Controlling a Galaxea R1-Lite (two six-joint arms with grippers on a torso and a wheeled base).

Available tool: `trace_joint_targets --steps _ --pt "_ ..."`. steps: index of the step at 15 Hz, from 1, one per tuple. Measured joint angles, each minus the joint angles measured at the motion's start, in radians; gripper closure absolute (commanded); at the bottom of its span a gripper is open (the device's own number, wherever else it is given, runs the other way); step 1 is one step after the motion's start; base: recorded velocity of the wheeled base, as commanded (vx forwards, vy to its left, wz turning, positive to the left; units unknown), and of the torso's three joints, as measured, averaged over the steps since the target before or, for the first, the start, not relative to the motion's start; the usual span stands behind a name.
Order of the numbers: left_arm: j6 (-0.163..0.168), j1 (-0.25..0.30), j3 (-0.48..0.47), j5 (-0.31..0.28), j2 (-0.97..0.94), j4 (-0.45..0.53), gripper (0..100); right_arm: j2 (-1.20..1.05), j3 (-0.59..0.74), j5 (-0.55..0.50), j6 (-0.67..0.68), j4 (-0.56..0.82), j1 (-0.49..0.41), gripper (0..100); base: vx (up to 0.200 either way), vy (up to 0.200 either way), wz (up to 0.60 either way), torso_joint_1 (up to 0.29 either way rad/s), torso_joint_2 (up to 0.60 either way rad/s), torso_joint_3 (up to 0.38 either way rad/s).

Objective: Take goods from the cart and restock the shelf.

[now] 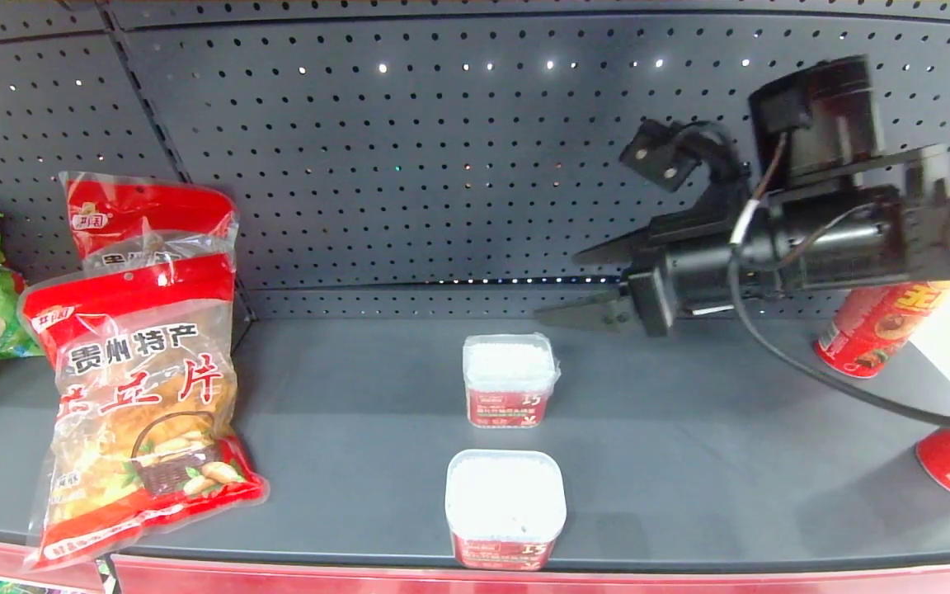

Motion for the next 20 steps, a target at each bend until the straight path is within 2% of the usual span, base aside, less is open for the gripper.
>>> trace_joint_targets --steps 4,7,10,14,16,17,19,20 --pt "0.0 0.0 0.0 0.0 0.0 0.0 0 -0.27 0.02 -0.129 0.147 0.226 -0.036 0 0.0 0.0 0.0 0.0 0.0 0.0" --pt "0.0 0.0 0.0 0.0 0.0 0.0 0 -0.519 0.095 -0.169 0.182 0.399 -0.14 0 0.0 0.0 0.0 0.0 0.0 0.0" --pt "0.0 0.0 0.0 0.0 0.0 0.0 0 -0.8 0.262 -0.193 0.203 0.537 -0.271 0 0.0 0.0 0.0 0.0 0.0 0.0" --pt "0.0 0.0 0.0 0.0 0.0 0.0 0 -1.136 0.553 -0.232 0.257 0.671 -0.407 0 0.0 0.0 0.0 0.0 0.0 0.0" --pt "0.0 0.0 0.0 0.0 0.0 0.0 0 -1.255 0.696 -0.237 0.298 0.669 -0.442 0 0.0 0.0 0.0 0.0 0.0 0.0" --pt "0.0 0.0 0.0 0.0 0.0 0.0 0 -1.297 0.755 -0.237 0.321 0.623 -0.447 0 0.0 0.0 0.0 0.0 0.0 0.0" --pt "0.0 0.0 0.0 0.0 0.0 0.0 0 -1.352 0.894 -0.254 0.346 0.382 -0.452 0 0.0 0.0 0.0 0.0 0.0 0.0" --pt "0.0 0.0 0.0 0.0 0.0 0.0 0 -1.367 0.988 -0.273 0.353 0.207 -0.454 0 0.0 0.0 0.0 0.0 0.0 0.0"
